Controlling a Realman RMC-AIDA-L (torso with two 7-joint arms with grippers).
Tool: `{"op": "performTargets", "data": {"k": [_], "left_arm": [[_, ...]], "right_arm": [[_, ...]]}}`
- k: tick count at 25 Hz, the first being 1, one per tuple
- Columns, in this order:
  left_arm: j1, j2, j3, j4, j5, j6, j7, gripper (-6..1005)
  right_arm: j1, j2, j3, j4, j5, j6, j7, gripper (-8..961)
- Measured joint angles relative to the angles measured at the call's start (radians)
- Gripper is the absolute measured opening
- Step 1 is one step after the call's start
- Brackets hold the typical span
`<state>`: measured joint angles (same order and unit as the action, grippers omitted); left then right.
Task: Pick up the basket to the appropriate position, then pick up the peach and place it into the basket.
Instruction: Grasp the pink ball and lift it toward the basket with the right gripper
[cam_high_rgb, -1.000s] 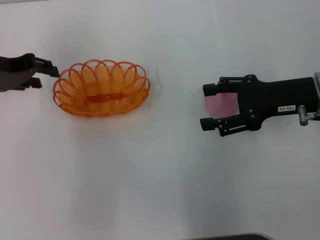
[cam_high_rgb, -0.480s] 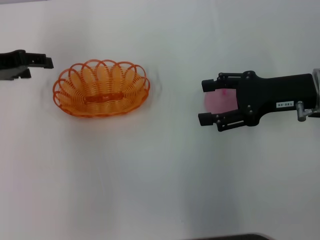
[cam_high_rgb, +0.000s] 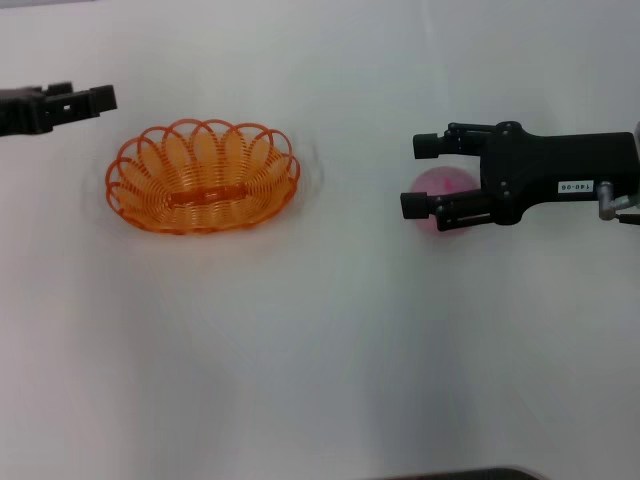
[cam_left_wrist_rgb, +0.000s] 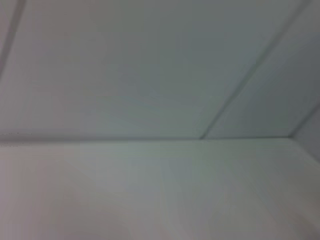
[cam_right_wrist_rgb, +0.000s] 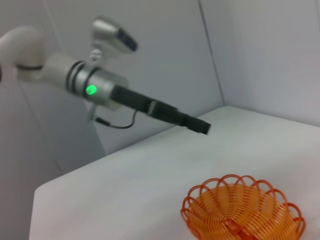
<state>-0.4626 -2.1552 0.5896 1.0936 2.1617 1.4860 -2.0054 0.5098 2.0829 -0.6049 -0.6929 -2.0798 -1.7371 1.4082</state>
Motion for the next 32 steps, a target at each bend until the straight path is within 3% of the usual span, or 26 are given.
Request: {"op": "performTargets", "data": {"k": [4, 11, 15, 21, 32], "left_arm": [[0.043, -0.005, -0.047, -0.034, -0.121, 0.118, 0.306, 719], [0.079, -0.002, -0.143, -0.123, -0.147, 0.256, 0.602, 718], [0.096, -0.002, -0.135, -0.136, -0.111, 0.278, 0.644, 717], [0.106, -0.005, -0.118, -0.133, 0.059, 0.320, 0.670, 717], [0.133, -0.009, -0.138, -0.148, 0.067, 0.323, 0.708, 716]], "right_arm": [[0.001, 0.000, 0.022, 0.020, 0.000, 0.012, 0.014, 941], [-0.003, 0.001, 0.034, 0.068, 0.000, 0.055, 0.015, 940], [-0.007, 0.002, 0.035, 0.071, 0.021, 0.056, 0.017, 940], [-0.002, 0.003, 0.036, 0.075, 0.041, 0.079, 0.017, 940], [0.020, 0.003, 0.030, 0.085, 0.043, 0.094, 0.030, 941]]}}
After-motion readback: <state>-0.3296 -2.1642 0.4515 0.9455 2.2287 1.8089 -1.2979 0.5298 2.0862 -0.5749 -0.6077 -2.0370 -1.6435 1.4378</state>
